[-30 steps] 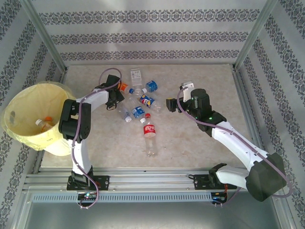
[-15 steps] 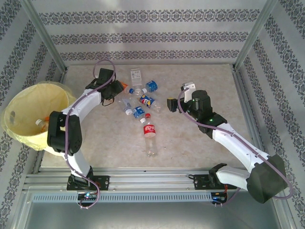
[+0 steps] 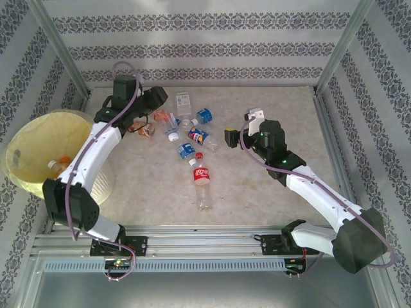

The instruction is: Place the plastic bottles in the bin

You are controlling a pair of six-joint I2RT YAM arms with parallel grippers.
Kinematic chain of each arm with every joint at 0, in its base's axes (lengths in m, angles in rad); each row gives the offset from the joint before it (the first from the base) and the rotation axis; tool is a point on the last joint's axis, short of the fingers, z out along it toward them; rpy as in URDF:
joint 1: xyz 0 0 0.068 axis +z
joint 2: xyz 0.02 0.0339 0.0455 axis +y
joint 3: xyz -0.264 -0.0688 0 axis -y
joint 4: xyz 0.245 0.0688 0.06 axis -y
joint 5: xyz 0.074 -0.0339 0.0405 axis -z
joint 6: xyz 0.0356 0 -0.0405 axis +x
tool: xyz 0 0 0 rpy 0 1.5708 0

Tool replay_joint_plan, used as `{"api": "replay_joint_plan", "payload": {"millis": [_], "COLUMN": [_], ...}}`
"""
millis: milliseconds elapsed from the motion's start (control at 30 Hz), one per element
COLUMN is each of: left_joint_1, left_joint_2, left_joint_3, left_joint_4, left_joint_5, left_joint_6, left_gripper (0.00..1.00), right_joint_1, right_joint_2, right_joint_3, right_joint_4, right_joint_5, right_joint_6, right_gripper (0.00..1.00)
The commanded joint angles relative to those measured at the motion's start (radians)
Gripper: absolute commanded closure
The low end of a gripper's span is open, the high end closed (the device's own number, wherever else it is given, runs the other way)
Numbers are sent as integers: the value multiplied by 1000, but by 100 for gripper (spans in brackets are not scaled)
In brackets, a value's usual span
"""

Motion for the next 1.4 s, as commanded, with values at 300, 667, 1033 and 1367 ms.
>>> {"api": "replay_joint_plan", "payload": {"millis": [300,667,1033,1367], "left_joint_1": [11,27,336,545], "left_joint_2": [-172,-256,-308,-337], "left_joint_3": [289,422,299,111], "left_joint_4": [-262,-410,-458,-389], "left_joint_5": [-338,-835,-705,-544], "left_joint_6": [348,601,586,664], "left_gripper": [45,45,44,45], "right_joint_1": [1,3,2,3], "right_joint_2": [22,57,89,97], "right_joint_3": [1,5,30,35], "right_joint_4": [50,76,67,63], "right_joint_5": [-15,-33,-46,-44], "right_joint_6": [22,38,42,33], "right_gripper": [2,2,2,2]}}
